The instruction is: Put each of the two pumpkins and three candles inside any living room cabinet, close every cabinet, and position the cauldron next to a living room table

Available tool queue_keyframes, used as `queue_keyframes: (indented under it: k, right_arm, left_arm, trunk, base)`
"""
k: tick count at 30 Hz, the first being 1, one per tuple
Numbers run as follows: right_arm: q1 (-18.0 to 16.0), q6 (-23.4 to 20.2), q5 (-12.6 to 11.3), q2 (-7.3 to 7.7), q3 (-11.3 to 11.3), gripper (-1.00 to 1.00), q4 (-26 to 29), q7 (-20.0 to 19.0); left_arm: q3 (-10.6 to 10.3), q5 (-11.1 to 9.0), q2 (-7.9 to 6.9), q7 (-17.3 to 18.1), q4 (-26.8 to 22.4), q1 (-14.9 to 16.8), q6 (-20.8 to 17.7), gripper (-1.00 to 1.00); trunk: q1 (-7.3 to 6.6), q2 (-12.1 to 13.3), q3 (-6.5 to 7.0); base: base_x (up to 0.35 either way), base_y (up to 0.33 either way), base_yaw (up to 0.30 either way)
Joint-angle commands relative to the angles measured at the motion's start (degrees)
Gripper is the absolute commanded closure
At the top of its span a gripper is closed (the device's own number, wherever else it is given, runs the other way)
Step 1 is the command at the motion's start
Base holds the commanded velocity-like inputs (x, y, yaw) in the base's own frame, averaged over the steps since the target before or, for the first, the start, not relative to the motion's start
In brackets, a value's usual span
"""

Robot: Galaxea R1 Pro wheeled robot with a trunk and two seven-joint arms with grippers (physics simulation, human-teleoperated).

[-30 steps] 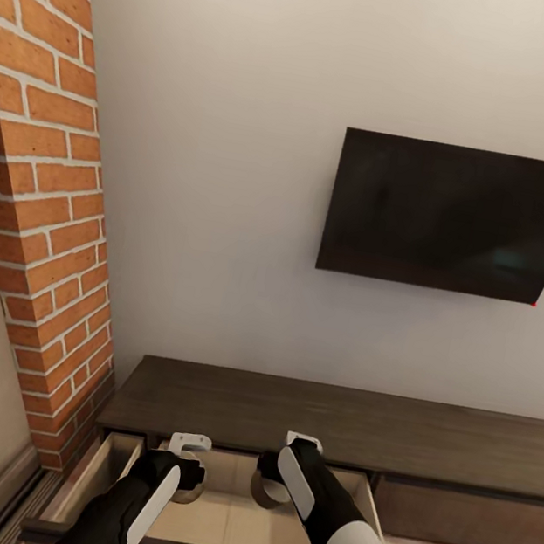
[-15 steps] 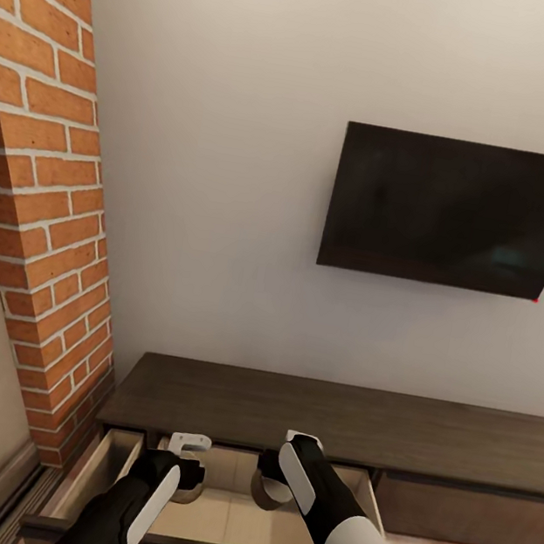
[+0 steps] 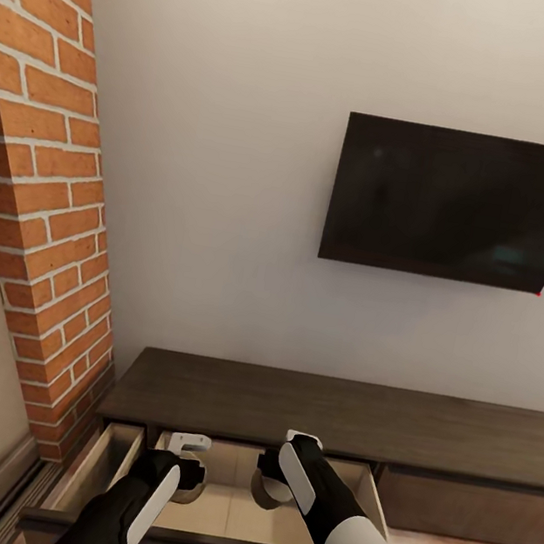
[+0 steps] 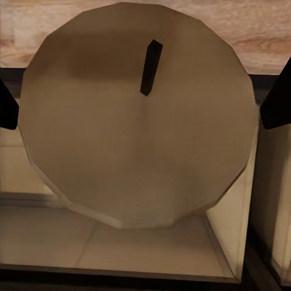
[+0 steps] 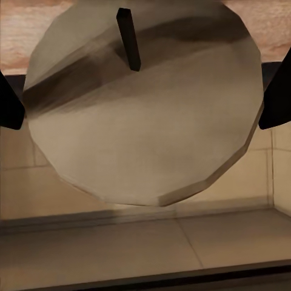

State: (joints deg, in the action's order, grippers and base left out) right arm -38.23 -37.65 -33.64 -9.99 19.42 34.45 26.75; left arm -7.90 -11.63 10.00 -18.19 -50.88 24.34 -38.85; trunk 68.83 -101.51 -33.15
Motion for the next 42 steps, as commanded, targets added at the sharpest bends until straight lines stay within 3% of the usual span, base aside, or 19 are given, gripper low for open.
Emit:
queue_keyframes:
  k: [1, 20, 30, 37, 42]
  right_arm:
    - [0.0, 0.1, 0.0, 0.0, 0.0, 1.0, 0.0, 0.0]
    - [0.1, 2.6, 0.8, 0.0, 0.6, 1.0, -0.3, -0.1]
    - [-1.6, 8.2, 1.2, 0.0, 0.6, 1.0, -12.4, 0.0]
    - [-1.8, 9.1, 1.3, 0.0, 0.6, 1.0, -13.5, 0.0]
    - [-1.8, 12.9, 1.3, 0.0, 0.8, 1.0, -13.5, 0.0]
  left_arm:
    - [0.0, 0.0, 0.0, 0.0, 0.0, 0.0, 0.0, 1.0]
    - [0.0, 0.0, 0.0, 0.0, 0.0, 0.0, 0.0, 1.0]
    - [0.0, 0.0, 0.0, -0.1, -0.3, 0.0, 0.0, 1.0]
    - [0.0, 0.0, 0.0, -0.1, -0.4, 0.0, 0.0, 1.0]
    - [0.0, 0.0, 0.0, -0.1, -0.4, 0.0, 0.1, 1.0]
  trunk:
    - [0.23, -0.4, -0.18]
    - [4.4, -8.0, -3.59]
    - [4.84, -8.8, -3.95]
    - [6.16, -11.2, -5.03]
    - [7.03, -12.9, -5.75]
  base:
    - [0.0, 0.0, 0.0]
    - [0.0, 0.0, 0.0]
    - [0.0, 0.0, 0.0]
    - [0.0, 0.0, 0.0]
    - [0.0, 0.0, 0.0]
